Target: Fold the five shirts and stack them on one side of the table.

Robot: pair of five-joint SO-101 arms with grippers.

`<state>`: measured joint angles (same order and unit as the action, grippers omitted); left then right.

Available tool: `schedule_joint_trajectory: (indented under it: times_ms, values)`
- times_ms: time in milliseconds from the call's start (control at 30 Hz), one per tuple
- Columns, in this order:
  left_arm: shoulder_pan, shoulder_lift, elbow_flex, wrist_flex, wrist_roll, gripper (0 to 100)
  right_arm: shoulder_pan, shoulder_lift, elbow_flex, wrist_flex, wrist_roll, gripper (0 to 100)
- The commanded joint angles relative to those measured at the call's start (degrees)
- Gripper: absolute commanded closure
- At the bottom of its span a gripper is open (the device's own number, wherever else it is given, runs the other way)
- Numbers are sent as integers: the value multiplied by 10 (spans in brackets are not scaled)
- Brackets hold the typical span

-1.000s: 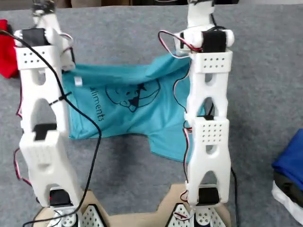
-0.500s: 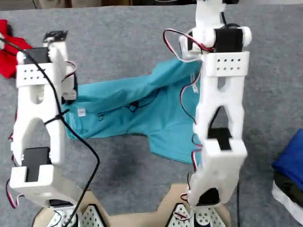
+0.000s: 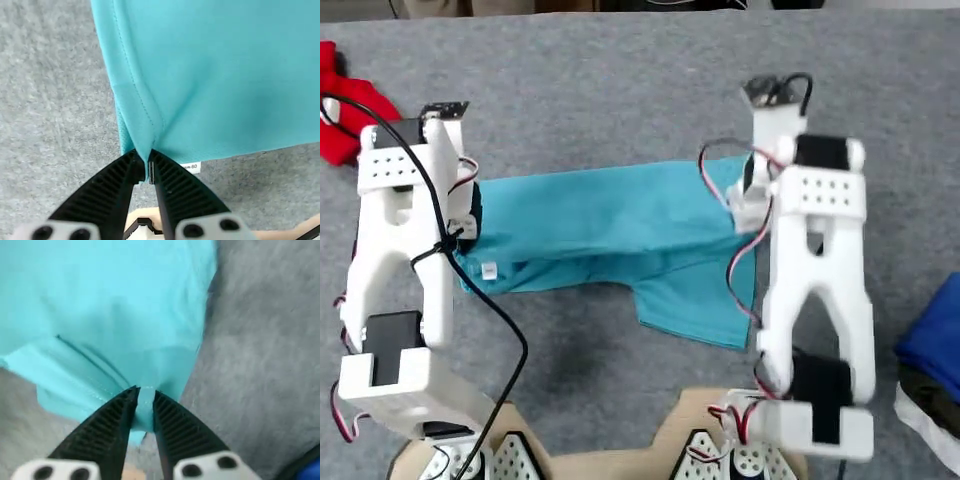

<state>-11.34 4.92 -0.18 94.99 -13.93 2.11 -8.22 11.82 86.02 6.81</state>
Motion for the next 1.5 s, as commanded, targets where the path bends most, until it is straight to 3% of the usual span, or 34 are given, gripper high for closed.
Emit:
schedule_joint_trajectory:
  times_ms: [0, 367, 1133, 1467]
  values:
    - [-4, -31, 27, -22, -11, 980, 9, -70, 107, -55, 7, 994]
    - [-7, -28, 81, -61, -17, 980, 10, -150, 296, -145, 6, 994]
    - [-7, -26, 117, -142, -18, 980, 12, -201, 337, -118, 7, 994]
    - [-7, -26, 113, -139, -32, 978, 13, -204, 407, -179, 7, 994]
